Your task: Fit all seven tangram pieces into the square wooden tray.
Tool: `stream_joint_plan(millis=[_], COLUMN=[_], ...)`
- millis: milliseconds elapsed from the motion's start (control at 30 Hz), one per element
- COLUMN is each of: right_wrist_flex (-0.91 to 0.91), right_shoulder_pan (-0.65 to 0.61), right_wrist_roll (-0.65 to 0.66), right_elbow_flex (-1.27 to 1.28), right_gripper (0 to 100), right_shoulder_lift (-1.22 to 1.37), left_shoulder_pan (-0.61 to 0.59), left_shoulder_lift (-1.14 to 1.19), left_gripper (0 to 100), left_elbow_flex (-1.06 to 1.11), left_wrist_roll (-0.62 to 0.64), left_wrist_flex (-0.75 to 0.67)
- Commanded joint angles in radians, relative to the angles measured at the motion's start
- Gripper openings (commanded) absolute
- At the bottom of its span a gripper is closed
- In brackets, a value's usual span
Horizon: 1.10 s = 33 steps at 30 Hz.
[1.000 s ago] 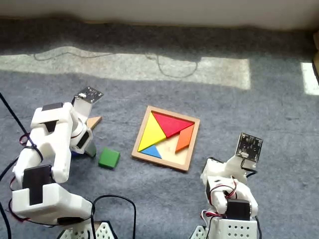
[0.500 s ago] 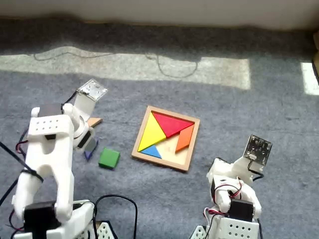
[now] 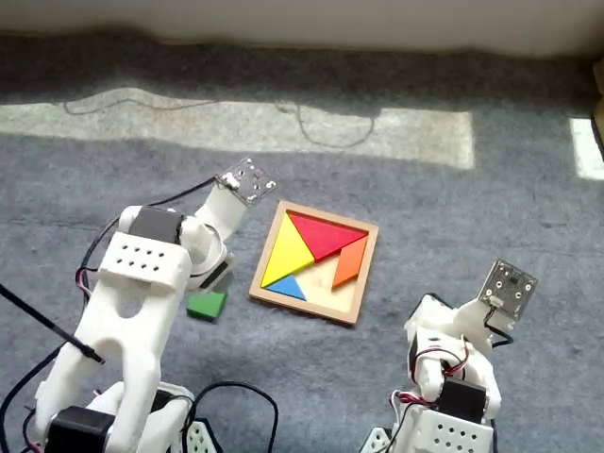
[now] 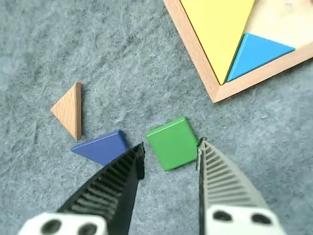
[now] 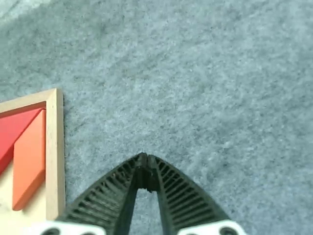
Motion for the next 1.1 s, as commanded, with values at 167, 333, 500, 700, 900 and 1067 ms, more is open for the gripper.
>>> stream_joint_plan(millis=[167, 333, 500, 700, 900, 1067], right_wrist_flex=[-0.028, -0.028, -0.028, -0.028, -0.028, -0.028], right_shoulder_pan=[0.01, 0.01, 0.01, 0.01, 0.01, 0.01], right_wrist_roll=[0.012, 0.012, 0.012, 0.012, 0.012, 0.012], right_elbow_flex=[0.079, 0.079, 0.079, 0.081, 0.081, 0.081], right_gripper=[0.5, 0.5, 0.5, 0.5, 0.5, 0.5], right_shoulder_lift=[-0.016, -0.016, -0.016, -0.016, -0.016, -0.016], left_shoulder_pan=[-0.354, -0.438, -0.435, -0.433, -0.404, -0.404], left_shoulder_lift=[-0.016, -0.018, -0.016, -0.015, 0.076, 0.358], left_gripper=[30, 30, 31, 35, 35, 35], left_elbow_flex=[0.005, 0.111, 0.179, 0.159, 0.11, -0.065], left_wrist_roll=[0.026, 0.138, 0.304, 0.422, 0.451, 0.479], left_wrist_flex=[0.003, -0.123, -0.226, -0.23, -0.244, -0.252])
